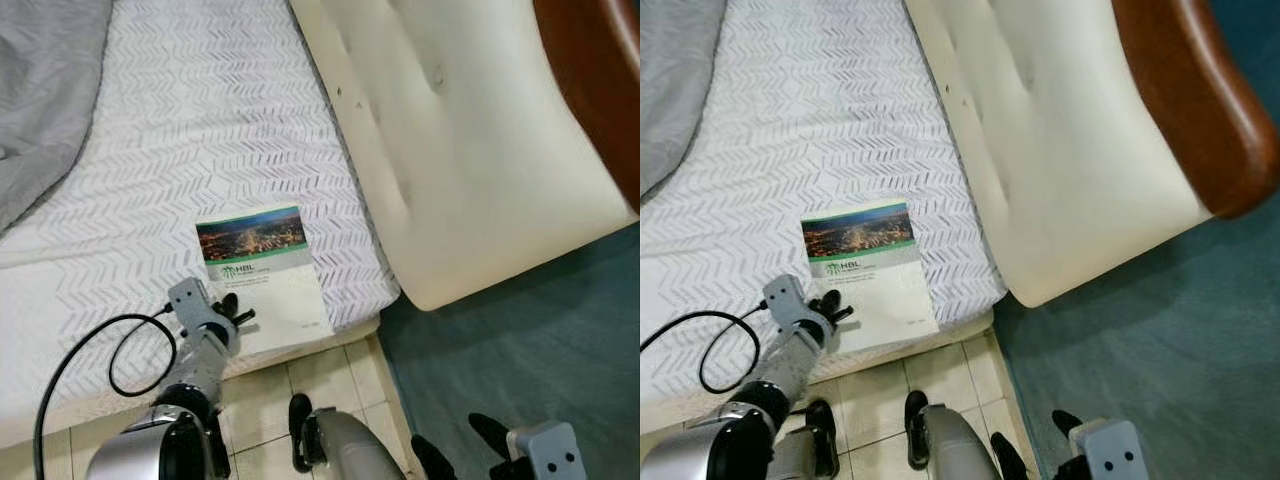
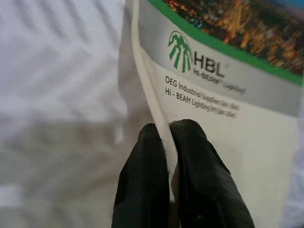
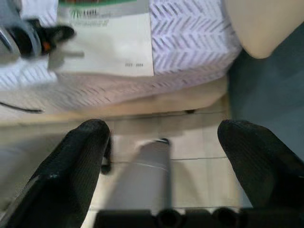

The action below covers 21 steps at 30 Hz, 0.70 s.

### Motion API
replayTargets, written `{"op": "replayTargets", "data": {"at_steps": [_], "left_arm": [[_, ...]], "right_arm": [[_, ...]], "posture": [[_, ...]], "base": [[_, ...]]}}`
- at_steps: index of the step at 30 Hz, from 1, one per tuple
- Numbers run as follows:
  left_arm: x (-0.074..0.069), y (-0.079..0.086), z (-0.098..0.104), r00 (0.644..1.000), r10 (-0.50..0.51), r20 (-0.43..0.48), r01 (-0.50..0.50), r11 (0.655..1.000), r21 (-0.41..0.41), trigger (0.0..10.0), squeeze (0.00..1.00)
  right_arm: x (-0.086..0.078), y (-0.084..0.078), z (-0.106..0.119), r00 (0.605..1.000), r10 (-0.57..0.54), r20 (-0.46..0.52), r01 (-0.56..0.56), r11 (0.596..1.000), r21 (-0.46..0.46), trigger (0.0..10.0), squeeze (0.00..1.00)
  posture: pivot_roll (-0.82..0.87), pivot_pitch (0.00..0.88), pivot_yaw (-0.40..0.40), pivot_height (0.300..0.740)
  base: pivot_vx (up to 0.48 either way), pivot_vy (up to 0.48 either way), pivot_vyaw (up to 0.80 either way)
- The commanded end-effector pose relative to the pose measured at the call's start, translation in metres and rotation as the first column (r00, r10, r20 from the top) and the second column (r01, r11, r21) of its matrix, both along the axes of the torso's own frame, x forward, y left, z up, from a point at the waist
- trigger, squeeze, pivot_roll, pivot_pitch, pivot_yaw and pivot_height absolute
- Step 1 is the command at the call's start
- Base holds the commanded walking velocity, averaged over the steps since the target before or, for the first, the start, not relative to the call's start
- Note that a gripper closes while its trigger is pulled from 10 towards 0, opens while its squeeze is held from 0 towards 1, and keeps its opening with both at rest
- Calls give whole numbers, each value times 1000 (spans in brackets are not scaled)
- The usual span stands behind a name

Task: Clean up the room

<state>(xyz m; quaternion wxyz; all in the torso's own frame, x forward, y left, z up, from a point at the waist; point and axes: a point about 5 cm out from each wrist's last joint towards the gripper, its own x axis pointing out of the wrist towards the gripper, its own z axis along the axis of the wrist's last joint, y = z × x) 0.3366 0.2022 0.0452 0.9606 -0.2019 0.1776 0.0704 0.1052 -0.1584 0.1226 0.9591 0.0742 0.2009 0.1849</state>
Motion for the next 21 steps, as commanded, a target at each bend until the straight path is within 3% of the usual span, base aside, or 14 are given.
{"op": "replayTargets", "data": {"at_steps": [1, 6, 8, 9, 10, 11, 12, 13, 14, 21], "left_arm": [[-15, 28, -12, 995, 65, -73, -58, 994, 92, 10000, 0], [-4, 61, 18, 997, 79, 12, -80, 974, 210, 10000, 0], [-3, 62, 20, 997, 81, 17, -83, 972, 219, 10000, 0], [-3, 62, 21, 997, 73, 22, -76, 972, 222, 10000, 122], [-2, 62, 22, 997, 68, 24, -71, 973, 221, 10000, 310], [-1, 60, 22, 998, 60, 28, -65, 976, 209, 10000, 416], [0, 58, 23, 998, 54, 31, -59, 976, 209, 10000, 616], [0, 58, 23, 998, 54, 31, -59, 976, 209, 10000, 616], [2, 55, 24, 999, 34, 35, -40, 977, 211, 10000, 1000], [20, 38, 45, 991, -109, 72, 85, 955, 286, 10000, 1000]], "right_arm": [[-4, 4, 3, 1000, 12, -22, -11, 999, 47, 10000, 0], [-5, 14, -2, 996, 65, -55, -61, 996, 69, 10000, 0], [-5, 13, -3, 996, 66, -57, -62, 996, 66, 10000, 0], [-5, 13, -3, 996, 65, -61, -61, 996, 67, 10000, 0], [-6, 13, -4, 996, 64, -64, -60, 996, 68, 10000, 0], [-6, 13, -4, 996, 64, -69, -59, 996, 69, 10000, 0], [-6, 13, -4, 995, 65, -73, -59, 996, 70, 10000, 0], [-6, 13, -4, 995, 65, -73, -59, 996, 70, 10000, 0], [-6, 13, -4, 995, 64, -76, -59, 996, 68, 10000, 0], [-11, 12, -3, 994, 65, -88, -61, 997, 47, 10000, 0]], "posture": [[-491, 522, -217, 740], [-457, 535, -204, 740], [-454, 537, -201, 740], [-453, 538, -201, 740], [-454, 538, -200, 740], [-454, 538, -200, 740], [-457, 537, -202, 740], [-457, 537, -202, 740], [-468, 535, -206, 740], [-479, 527, -200, 740]], "base": [[0, 0, 0], [0, 0, 0], [0, 0, 0], [0, 0, 0], [0, 0, 0], [0, 0, 0], [0, 0, 0], [0, 0, 0], [0, 0, 0], [0, 0, 0]]}}
